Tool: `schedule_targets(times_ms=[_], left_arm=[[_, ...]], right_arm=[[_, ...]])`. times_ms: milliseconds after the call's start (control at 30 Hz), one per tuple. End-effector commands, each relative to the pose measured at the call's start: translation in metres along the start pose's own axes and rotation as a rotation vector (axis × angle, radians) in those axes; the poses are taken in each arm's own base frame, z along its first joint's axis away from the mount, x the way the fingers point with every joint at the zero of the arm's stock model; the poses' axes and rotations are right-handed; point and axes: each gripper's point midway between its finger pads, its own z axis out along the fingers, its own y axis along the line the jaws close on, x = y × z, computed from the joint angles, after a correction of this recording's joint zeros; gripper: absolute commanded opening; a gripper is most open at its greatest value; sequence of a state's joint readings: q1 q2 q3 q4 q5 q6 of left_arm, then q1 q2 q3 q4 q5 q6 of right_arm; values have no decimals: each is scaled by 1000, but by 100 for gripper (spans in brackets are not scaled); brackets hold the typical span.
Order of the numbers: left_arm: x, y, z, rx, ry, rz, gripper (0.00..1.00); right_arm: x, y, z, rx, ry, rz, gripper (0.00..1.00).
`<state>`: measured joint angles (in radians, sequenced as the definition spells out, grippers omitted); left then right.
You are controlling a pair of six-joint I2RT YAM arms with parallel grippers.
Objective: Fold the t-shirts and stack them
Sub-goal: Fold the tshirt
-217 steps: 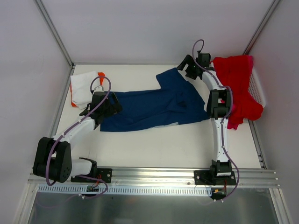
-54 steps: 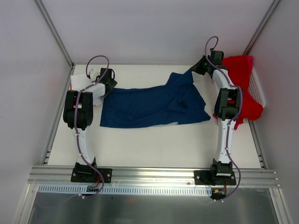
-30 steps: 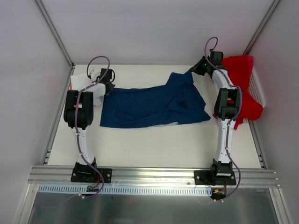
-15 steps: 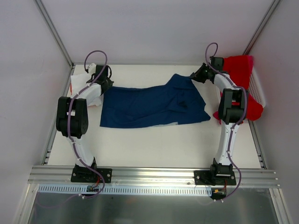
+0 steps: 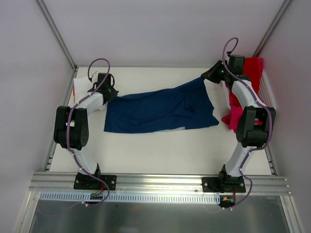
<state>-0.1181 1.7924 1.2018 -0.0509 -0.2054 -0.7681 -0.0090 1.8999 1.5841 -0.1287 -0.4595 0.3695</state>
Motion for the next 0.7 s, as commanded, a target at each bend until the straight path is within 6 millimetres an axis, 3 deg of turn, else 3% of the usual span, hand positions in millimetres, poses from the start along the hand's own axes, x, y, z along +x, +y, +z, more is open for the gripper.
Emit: schedule_targets(times_ms=[0,333,367,400,433,667], left_arm=[[-7,-11,-26,72,-4,-6,0],[-3,5,-59,84,-31,-4,0],[-6,5,-66,92,-42,-5,0],[-7,5,-68,95,-47,-1,0],[-7,7,-73,102,-52,-1,0],[-1,17,-92,118,-57,-4,0]], right_arm=[[3,23,-27,-49,-21,-43,0],[43,13,-62,-29,6,-38,0],[53,6,-63,-15,20,-28,0],[59,15,-68,-30,21,-46,0],[67,10,-69,-21,33,-40,0],[85,7,-93,-11,23,-48,0]])
